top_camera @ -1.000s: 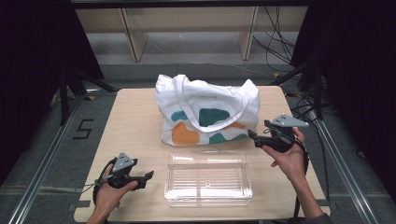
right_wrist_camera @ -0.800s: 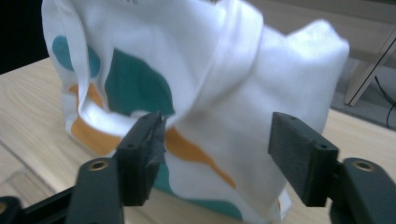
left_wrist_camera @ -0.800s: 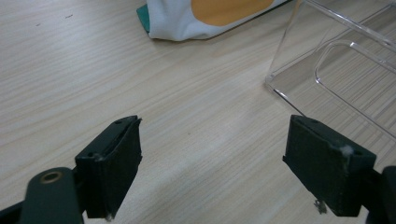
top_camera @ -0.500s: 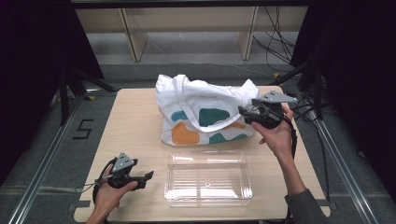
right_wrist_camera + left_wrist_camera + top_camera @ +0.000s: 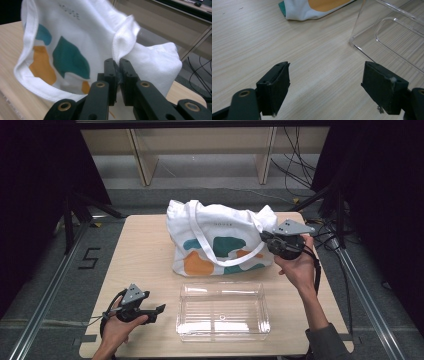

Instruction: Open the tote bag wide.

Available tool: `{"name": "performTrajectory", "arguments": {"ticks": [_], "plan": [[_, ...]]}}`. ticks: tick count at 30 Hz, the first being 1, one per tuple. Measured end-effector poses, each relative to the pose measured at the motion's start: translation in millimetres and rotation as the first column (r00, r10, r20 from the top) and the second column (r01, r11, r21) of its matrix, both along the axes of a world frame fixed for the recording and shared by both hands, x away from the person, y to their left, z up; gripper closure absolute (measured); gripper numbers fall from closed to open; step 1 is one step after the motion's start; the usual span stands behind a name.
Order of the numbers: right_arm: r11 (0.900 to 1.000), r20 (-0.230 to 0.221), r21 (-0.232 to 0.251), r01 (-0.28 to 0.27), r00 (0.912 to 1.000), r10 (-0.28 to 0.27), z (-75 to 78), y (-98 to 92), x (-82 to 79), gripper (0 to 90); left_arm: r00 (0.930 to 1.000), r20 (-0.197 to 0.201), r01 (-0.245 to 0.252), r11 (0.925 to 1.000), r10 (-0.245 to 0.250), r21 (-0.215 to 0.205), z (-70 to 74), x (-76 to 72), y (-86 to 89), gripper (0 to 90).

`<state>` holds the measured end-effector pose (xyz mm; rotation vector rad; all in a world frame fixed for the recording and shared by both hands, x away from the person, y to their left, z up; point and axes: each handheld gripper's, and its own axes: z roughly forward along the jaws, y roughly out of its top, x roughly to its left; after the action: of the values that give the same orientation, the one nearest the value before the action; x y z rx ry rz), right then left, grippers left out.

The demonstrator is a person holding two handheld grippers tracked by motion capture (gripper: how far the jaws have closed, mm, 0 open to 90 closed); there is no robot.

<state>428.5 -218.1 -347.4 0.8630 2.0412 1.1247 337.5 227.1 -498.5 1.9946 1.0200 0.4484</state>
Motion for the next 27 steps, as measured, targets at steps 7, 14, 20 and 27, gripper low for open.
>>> {"name": "performTrajectory", "arguments": {"ticks": [7, 14, 20, 27], "plan": [[0.991, -0.024, -0.116, -0.067, 0.9976, 0.065, -21.2, 11.4, -15.9, 85.6, 1.0, -0.003, 0.007, 0.9995, -0.007, 0.032, 0.6, 0.6, 2.4, 21.2], [0.988, -0.097, -0.118, -0.102, 0.9911, 0.09, -43.1, 17.2, -8.3, 85.6, 0.9999, -0.005, 0.012, 0.9996, -0.012, -0.027, 3.1, 3.7, 2.6, 21.2], [0.987, -0.098, -0.123, -0.103, 0.991, 0.092, -46.6, 19.1, -4.6, 85.5, 0.9987, 0.042, 0.03, 0.9955, -0.027, -0.089, 33.6, 17.4, 1.6, 24.4], [0.984, -0.164, -0.133, -0.119, 0.9818, 0.096, -66.7, 22.9, 4.5, 86.3, 0.9927, 0.055, 0.111, 0.9912, -0.107, -0.072, 67.3, 39.4, -21.6, 25.7]]}}
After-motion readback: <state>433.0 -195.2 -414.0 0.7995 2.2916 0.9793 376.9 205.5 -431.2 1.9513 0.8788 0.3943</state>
